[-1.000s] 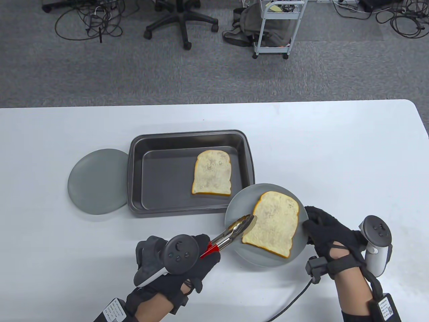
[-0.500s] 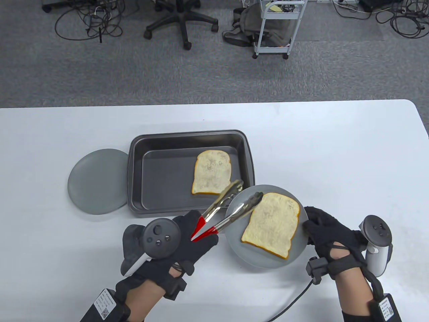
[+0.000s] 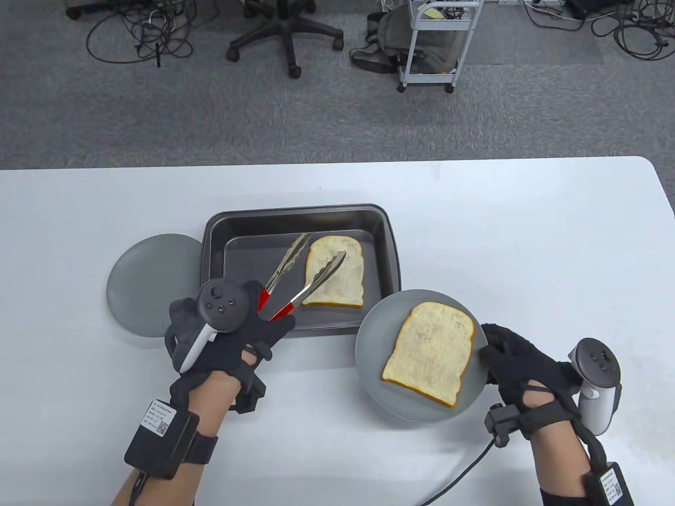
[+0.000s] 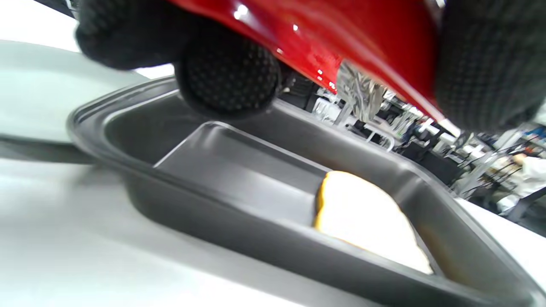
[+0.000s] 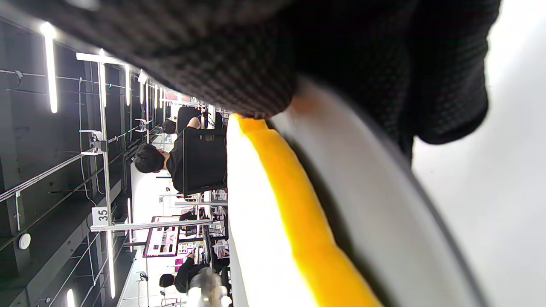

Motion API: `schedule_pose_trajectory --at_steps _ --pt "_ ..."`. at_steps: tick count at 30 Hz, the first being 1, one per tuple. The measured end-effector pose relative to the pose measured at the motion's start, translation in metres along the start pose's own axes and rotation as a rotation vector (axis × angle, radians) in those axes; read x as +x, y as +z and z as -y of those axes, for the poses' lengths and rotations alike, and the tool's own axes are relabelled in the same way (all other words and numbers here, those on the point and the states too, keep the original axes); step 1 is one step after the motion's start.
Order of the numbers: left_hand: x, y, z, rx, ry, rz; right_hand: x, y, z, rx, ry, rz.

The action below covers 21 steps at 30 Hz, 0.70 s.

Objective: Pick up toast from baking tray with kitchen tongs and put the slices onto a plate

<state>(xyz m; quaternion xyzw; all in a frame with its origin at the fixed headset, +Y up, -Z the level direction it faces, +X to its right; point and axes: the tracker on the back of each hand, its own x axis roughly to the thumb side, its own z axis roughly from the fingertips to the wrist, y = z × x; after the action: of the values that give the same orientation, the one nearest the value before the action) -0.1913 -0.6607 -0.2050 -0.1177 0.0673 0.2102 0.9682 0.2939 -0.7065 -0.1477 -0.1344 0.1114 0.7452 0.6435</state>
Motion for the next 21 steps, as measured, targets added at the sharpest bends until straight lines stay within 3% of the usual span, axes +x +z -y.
schedule_pose_trajectory --at_steps 8,21 --pt "-0.004 -0.025 0.019 -0.063 -0.084 -0.080 0.001 0.000 0.002 0.002 -0.003 0.005" --pt "0.000 -0.041 0.021 -0.078 -0.052 -0.084 0.001 0.001 0.004 -0.001 0.002 0.013"
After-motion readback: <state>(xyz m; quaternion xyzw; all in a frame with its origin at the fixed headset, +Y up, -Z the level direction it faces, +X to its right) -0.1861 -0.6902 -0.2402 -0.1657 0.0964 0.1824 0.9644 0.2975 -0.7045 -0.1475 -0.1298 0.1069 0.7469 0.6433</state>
